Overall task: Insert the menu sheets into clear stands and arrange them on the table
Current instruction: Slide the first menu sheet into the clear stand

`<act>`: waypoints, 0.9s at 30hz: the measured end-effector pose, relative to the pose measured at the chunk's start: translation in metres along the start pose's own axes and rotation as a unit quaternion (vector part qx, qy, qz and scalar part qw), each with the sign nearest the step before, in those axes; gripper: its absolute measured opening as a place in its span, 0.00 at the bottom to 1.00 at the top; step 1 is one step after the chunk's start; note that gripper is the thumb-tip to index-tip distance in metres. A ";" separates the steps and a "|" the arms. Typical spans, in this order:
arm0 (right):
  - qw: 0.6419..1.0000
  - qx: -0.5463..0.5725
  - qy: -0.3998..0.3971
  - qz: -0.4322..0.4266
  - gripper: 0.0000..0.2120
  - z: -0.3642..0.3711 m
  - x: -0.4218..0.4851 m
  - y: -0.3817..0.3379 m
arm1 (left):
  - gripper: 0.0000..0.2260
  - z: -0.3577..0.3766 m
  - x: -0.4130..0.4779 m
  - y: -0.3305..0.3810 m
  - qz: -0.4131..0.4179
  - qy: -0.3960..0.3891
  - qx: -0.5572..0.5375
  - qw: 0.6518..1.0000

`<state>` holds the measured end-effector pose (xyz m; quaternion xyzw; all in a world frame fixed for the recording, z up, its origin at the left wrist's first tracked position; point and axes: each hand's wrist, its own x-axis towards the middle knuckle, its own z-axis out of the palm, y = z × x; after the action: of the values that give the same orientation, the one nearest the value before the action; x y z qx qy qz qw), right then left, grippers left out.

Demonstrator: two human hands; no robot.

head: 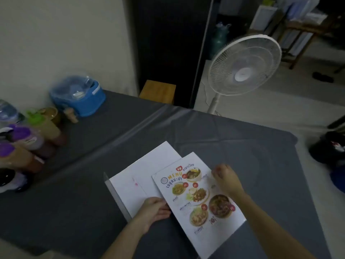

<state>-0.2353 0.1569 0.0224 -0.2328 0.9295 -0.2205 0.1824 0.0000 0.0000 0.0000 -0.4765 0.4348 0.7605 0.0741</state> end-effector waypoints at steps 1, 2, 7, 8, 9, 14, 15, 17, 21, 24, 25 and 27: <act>1.000 0.015 -0.004 0.008 0.11 0.002 0.002 0.000 | 0.12 0.002 -0.001 0.000 0.004 0.005 -0.008 1.000; 1.000 0.024 -0.010 0.016 0.11 0.002 0.003 -0.001 | 0.13 0.004 -0.003 0.000 0.007 0.013 -0.013 1.000; 0.991 0.096 -0.058 0.067 0.09 0.007 0.009 -0.005 | 0.13 0.012 -0.002 -0.001 0.020 0.048 -0.062 0.997; 0.989 0.111 -0.063 0.081 0.09 0.007 0.011 -0.005 | 0.12 0.015 -0.004 0.001 0.023 0.056 -0.077 0.995; 0.986 0.126 -0.066 0.093 0.09 0.006 0.011 -0.004 | 0.10 0.018 -0.004 0.002 0.024 0.058 -0.092 0.994; 0.981 0.104 -0.128 0.105 0.09 -0.003 0.015 -0.002 | 0.07 0.032 -0.003 0.006 0.014 0.067 -0.113 0.991; 0.980 0.095 -0.142 0.100 0.10 -0.004 0.015 -0.001 | 0.07 0.033 -0.002 0.006 0.014 0.068 -0.112 0.991; 0.981 0.077 -0.152 0.093 0.12 -0.005 0.020 0.005 | 0.07 0.036 -0.003 0.008 0.017 0.071 -0.107 0.992; 0.984 0.056 -0.145 0.088 0.14 -0.010 0.022 0.012 | 0.04 0.041 -0.006 0.010 0.026 0.080 -0.087 0.993; 0.989 0.063 -0.111 0.079 0.12 -0.019 0.019 0.017 | 0.06 0.045 -0.007 0.012 0.041 0.087 -0.060 0.994; 0.989 0.067 -0.103 0.077 0.12 -0.023 0.018 0.019 | 0.07 0.047 -0.008 0.013 0.046 0.085 -0.054 0.994; 0.990 0.076 -0.091 0.073 0.11 -0.032 0.015 0.021 | 0.09 0.051 -0.011 0.018 0.058 0.076 -0.042 0.995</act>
<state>-0.2697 0.1766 0.0354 -0.1693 0.9039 -0.2544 0.2992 -0.0375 0.0300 0.0280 -0.5096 0.4338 0.7427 -0.0234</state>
